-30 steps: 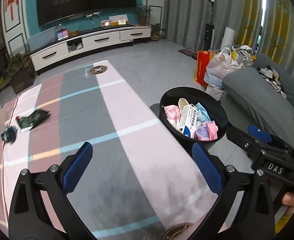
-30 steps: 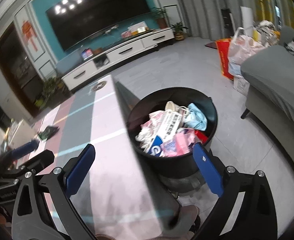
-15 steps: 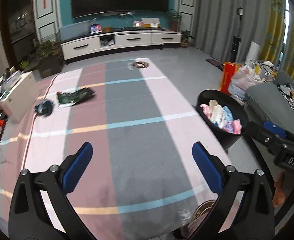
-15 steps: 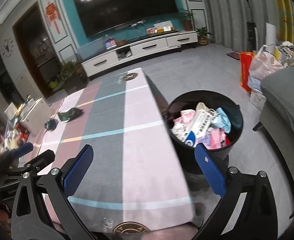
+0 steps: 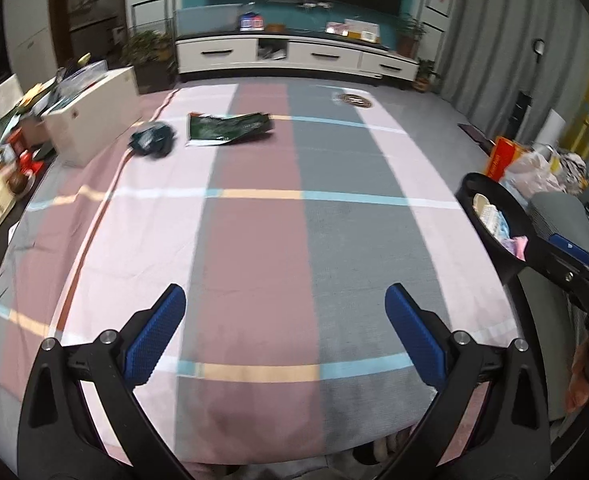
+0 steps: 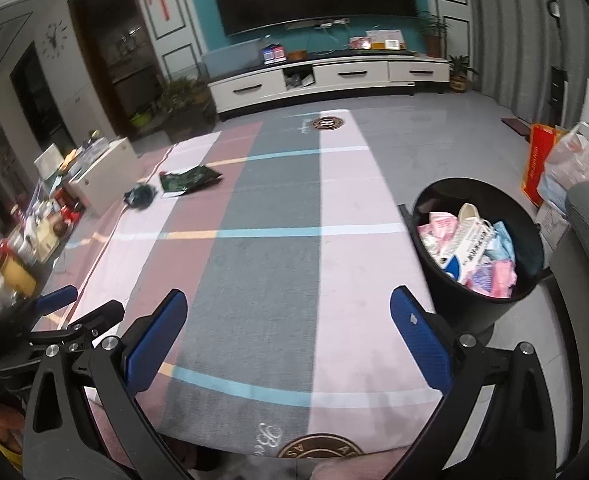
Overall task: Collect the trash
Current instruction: 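Move both tools back over the dark bag and green wrapper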
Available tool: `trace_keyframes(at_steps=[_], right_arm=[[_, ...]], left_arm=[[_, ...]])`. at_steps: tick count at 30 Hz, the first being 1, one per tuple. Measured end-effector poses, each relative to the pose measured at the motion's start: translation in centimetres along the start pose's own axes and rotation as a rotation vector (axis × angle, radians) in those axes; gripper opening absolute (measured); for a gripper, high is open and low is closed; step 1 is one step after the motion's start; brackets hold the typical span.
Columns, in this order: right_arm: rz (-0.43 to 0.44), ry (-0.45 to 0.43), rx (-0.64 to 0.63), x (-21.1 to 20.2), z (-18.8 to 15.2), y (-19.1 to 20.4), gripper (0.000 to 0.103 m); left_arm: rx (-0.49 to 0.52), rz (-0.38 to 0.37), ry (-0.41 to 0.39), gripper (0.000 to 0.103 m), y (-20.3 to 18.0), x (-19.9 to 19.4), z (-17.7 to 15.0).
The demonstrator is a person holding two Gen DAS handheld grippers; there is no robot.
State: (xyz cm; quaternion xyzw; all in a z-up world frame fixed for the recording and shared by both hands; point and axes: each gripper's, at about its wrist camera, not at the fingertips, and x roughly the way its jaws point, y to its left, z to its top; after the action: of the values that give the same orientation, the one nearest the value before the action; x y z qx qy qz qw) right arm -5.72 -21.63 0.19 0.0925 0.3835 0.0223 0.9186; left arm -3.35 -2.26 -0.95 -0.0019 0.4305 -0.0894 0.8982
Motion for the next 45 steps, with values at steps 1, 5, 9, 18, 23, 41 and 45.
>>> trace_keyframes(at_steps=[1,5,9,18,23,41,45], right_arm=[[0.002,0.004,-0.01,0.2,0.0,0.5,0.099],[0.017,0.019,-0.038,1.0,0.3,1.9,0.099],[0.03,0.03,-0.063,1.7,0.5,3.3,0.099],[0.046,0.057,-0.122,2.7,0.8,6.2,0.099],[0.056,0.063,-0.133,3.2,0.7,7.5,0.099],[0.135,0.075,-0.254,4.7,0.3,16.3,0.099],[0.142,0.083,-0.286,5.5,0.1,17.8,0.099]], left_arm=[[-0.008,0.006,0.0,0.1,0.4,0.0,-0.1],[-0.036,0.023,-0.002,0.1,2.1,-0.2,-0.5],[-0.051,0.038,-0.012,0.1,3.0,-0.5,-0.6],[-0.125,0.047,-0.017,0.1,6.1,-0.6,-1.0],[-0.166,0.05,-0.026,0.1,7.7,-1.0,-1.9],[-0.334,0.014,-0.09,0.1,14.1,-3.0,-5.2],[-0.354,0.009,-0.09,0.1,15.0,-2.9,-5.4]])
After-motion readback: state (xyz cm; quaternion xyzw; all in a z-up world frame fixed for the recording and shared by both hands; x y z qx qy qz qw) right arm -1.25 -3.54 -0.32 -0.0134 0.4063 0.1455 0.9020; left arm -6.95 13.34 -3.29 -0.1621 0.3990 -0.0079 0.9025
